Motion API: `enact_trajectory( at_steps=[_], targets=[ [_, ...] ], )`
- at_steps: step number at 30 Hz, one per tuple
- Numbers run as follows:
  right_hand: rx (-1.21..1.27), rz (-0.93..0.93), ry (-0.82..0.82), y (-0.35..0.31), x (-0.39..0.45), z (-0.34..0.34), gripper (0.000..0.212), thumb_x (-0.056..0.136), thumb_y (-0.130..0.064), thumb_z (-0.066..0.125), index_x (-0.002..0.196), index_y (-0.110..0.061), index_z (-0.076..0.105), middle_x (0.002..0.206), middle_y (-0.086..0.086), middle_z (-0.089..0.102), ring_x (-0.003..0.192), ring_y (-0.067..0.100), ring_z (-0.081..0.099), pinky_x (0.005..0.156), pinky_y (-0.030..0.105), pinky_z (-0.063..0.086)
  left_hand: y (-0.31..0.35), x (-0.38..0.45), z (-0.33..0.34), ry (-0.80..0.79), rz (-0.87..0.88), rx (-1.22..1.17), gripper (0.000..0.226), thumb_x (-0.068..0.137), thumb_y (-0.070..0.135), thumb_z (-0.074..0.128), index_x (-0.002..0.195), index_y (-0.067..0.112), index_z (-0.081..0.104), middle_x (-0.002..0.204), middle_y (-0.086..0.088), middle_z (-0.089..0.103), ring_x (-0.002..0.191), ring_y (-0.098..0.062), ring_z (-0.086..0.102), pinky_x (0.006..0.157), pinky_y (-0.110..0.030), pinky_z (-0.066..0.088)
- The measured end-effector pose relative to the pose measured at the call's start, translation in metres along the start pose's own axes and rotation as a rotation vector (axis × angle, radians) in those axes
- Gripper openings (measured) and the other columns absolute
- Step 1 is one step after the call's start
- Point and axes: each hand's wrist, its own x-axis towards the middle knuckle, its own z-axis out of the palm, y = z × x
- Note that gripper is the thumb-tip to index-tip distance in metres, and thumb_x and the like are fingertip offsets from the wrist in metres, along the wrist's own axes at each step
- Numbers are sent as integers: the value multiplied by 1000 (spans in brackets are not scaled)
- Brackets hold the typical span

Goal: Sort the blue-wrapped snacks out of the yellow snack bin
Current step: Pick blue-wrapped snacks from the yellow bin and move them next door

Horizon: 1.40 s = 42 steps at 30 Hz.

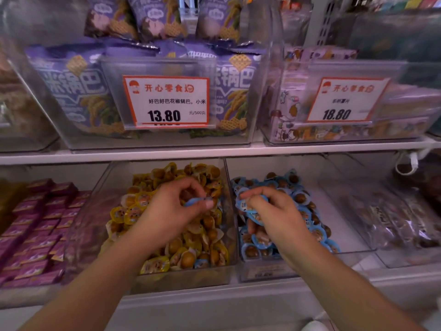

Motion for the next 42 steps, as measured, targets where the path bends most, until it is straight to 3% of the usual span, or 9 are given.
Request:
enact_trajectory(
  at_steps=[7,10,14,16,19,23,26,31,42],
  targets=[
    [240,204,-318,-15,-12,-9,46,80,-56,71,106,-18,71,81,6,65,55,22,58,36,18,25,54,-12,43,148,167,-235,41,62,33,88,97,44,70,88,12,64,80,-9,63,68,-23,53],
    [174,190,-373,-12,-10,-17,37,78,-47,77,104,-21,71,83,6,67,53,20,56,36,18,26,53,-7,50,100,146,-274,71,64,13,90,117,51,59,90,13,66,71,-11,59,62,-28,53],
    [278,122,-158,-6,7,-32,16,83,-27,77,96,-18,72,76,9,69,54,20,62,44,26,44,38,-1,47,52,181,-93,65,65,62,80,124,56,53,105,25,62,87,-3,61,69,-9,47],
    [-228,-60,11,1,19,-47,14,91,-31,69,104,-28,69,107,6,69,88,15,69,76,38,57,19,9,38,102,114,1,33,79,52,72,109,56,59,96,25,64,86,1,62,68,-9,47],
    [-1017,-244,47,16,29,-63,37,96,-42,57,131,-32,58,145,1,47,140,22,36,115,40,31,-14,20,21,30,127,310,16,88,30,68,99,42,65,94,21,65,89,-1,64,79,-26,53],
    [-675,-394,166,14,23,-58,20,98,-24,58,113,-23,71,105,-9,66,100,9,62,79,2,40,-37,15,36,-305,227,771,53,84,56,59,132,33,54,135,6,49,130,-20,46,110,-43,36],
    [-663,-464,83,15,12,-32,21,98,-24,57,113,-21,71,109,-9,65,105,10,61,88,24,50,-41,15,49,-357,181,949,72,83,69,49,145,37,31,145,-1,33,136,-30,33,115,-47,25],
    [-755,-420,-53,31,1,5,30,101,-26,45,128,-24,59,122,-5,59,113,12,54,92,27,46,-35,21,46,-403,24,1052,73,86,72,44,149,46,17,151,-10,29,140,-36,25,118,-56,12],
    [-708,-328,-45,37,12,3,26,98,-31,47,115,-26,66,113,-9,63,108,10,56,92,35,50,-49,24,-8,-373,-37,1161,37,91,58,47,115,36,65,144,-1,41,128,-29,44,117,-60,6]
  ],
)
